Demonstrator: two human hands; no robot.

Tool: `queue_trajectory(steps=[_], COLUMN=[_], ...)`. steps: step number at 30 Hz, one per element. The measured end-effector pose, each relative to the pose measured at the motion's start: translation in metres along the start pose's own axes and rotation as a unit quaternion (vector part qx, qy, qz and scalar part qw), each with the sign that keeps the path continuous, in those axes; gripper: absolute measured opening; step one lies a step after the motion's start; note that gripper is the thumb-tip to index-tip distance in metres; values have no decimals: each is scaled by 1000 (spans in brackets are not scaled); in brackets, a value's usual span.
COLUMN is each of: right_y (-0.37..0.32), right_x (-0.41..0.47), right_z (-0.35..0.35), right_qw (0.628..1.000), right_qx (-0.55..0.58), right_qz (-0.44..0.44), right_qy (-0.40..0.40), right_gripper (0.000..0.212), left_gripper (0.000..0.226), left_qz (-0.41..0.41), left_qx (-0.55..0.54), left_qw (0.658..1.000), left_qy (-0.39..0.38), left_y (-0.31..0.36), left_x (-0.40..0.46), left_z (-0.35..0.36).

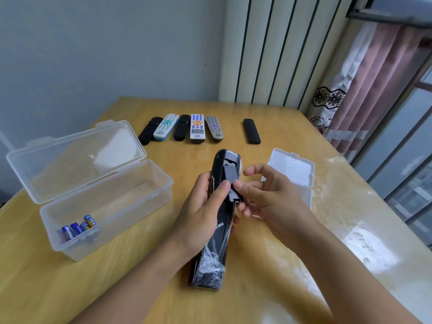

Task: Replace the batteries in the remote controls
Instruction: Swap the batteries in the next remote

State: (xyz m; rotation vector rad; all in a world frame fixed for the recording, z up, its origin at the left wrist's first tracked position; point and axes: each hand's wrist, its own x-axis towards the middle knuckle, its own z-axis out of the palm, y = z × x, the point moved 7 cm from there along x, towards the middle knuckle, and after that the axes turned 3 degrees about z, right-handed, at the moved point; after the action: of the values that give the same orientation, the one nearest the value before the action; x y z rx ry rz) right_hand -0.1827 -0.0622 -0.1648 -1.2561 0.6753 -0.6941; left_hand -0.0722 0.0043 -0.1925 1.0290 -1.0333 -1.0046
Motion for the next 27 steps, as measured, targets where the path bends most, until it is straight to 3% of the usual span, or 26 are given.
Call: queue_trajectory(steps=[14, 20, 27], right_y=[4, -14, -22], right_x=[2, 0, 0], right_z=[-4, -4, -6], right_qw=[996, 999, 984], right_qx=[71, -25, -171], right_qz=[42, 14, -16], right_qy=[22, 27, 42], right_gripper=[35, 32, 46], left_gripper=[31, 30, 23], left_qz=[45, 65, 85], left_qx=[97, 145, 155], left_qw=[994, 987, 984], left_qy=[-2, -13, -25], left_y=[7, 15, 20], left_x=[-3, -10, -11], left_z=[1, 9, 11])
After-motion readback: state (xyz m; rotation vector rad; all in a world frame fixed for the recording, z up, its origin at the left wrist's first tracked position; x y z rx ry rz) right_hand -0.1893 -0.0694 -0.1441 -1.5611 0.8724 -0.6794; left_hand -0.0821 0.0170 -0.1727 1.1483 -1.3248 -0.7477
